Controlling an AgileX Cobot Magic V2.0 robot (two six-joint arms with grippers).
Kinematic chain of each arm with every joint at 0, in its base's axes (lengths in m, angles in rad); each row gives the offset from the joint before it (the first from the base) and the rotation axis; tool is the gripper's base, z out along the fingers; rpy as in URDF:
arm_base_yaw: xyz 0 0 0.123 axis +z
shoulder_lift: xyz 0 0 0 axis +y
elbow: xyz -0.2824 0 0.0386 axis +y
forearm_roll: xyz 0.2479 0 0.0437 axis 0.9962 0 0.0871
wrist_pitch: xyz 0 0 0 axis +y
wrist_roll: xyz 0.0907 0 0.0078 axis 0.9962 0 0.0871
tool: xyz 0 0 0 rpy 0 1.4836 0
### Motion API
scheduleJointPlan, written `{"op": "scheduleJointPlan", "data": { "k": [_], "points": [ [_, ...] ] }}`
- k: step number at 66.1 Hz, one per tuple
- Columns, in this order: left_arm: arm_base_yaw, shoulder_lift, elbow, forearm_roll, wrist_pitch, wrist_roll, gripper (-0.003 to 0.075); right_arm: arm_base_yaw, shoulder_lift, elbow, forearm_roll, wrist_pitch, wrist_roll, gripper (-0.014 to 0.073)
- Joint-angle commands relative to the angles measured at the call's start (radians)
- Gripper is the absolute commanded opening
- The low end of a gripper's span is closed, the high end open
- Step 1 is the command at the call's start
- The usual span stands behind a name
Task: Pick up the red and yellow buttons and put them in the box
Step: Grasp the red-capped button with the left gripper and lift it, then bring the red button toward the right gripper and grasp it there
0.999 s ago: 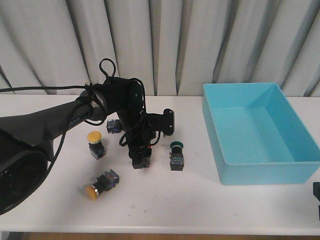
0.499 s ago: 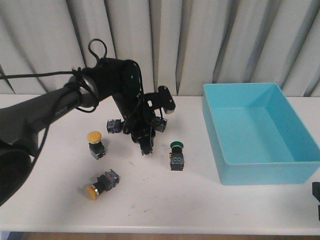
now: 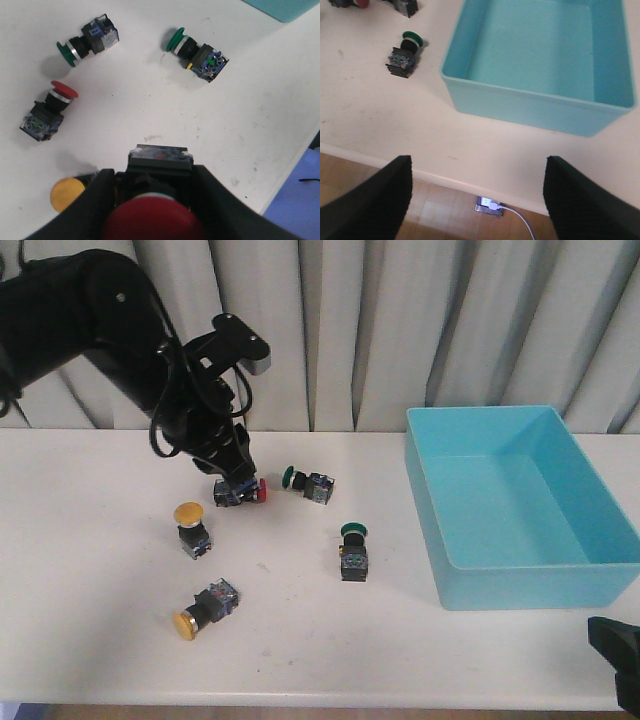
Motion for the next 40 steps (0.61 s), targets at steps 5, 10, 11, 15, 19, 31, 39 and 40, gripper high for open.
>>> {"op": "scheduleJointPlan", "data": {
  "k": [5, 10, 11, 15, 19, 31, 39, 40],
  "points": [
    [0.006, -0.237, 0.230, -0.038, -0.166, 0.038, 0.0193, -0.005, 0.014, -0.030, 0.124, -0.032, -0.126, 0.0524],
    [0.006, -0.316, 0.343, -0.038, -0.228, 0.101, 0.0193, -0.005, 0.036, -0.030, 0.169, -0.008, -0.178, 0.0524],
    [0.006, -0.331, 0.365, -0.039, -0.239, 0.115, 0.0193, -0.005, 0.038, -0.030, 0.173, -0.005, -0.183, 0.0524],
    [0.006, -0.386, 0.448, -0.049, -0.278, 0.180, 0.0193, -0.005, 0.066, -0.030, 0.207, 0.019, -0.231, 0.0524],
    [0.006, -0.437, 0.524, -0.089, -0.314, 0.260, 0.0193, -0.005, 0.097, -0.030, 0.244, 0.035, -0.283, 0.0524],
    [0.006, -0.498, 0.682, -0.340, -0.389, 0.569, 0.0193, -0.004, 0.220, -0.033, 0.421, 0.073, -0.532, 0.0524],
    [0.005, -0.479, 0.703, -0.539, -0.353, 0.806, 0.0193, -0.004, 0.313, -0.054, 0.560, 0.134, -0.741, 0.0524],
    [0.005, -0.477, 0.702, -0.573, -0.346, 0.833, 0.0193, -0.004, 0.323, -0.060, 0.579, 0.142, -0.769, 0.0524]
  ]
}}
